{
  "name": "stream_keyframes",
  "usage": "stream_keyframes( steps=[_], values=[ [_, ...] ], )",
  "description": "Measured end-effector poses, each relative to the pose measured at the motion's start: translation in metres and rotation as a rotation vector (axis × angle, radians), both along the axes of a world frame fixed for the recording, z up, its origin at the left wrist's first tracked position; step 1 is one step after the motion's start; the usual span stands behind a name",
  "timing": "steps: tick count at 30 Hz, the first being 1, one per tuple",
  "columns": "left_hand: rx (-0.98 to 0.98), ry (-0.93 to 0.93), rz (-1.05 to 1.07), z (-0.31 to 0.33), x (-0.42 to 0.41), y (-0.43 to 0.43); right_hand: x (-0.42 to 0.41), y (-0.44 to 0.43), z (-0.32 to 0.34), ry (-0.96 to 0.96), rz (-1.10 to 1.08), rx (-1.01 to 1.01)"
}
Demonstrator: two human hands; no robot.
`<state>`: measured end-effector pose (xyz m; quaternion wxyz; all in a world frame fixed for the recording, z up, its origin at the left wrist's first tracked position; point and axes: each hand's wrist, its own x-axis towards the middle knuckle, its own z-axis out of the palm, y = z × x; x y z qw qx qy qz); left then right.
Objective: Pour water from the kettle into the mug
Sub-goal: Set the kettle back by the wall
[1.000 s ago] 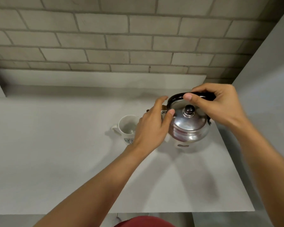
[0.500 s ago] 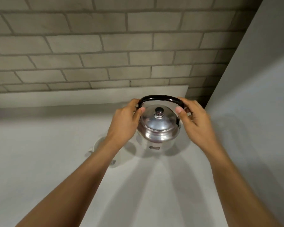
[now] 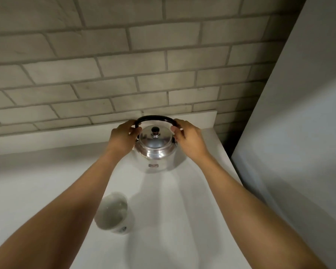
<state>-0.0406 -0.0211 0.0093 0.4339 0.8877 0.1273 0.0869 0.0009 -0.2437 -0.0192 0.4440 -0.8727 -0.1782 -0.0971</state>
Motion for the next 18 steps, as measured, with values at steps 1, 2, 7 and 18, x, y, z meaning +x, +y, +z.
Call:
stream_keyframes(
  steps=[1, 2, 7, 18],
  values=[
    [-0.008, 0.012, 0.002, -0.003, 0.007, 0.004, 0.007, 0.005, -0.003, 0.020, 0.003, -0.008],
    [-0.004, 0.027, 0.000, -0.008, 0.021, 0.014, 0.021, 0.016, -0.008, 0.048, -0.004, -0.007],
    [0.008, 0.063, 0.004, -0.025, 0.042, 0.025, 0.045, 0.031, -0.020, 0.106, 0.015, -0.063],
    [-0.035, 0.104, -0.012, -0.050, 0.059, 0.039, 0.067, 0.043, -0.036, 0.196, -0.024, -0.041]
  ],
)
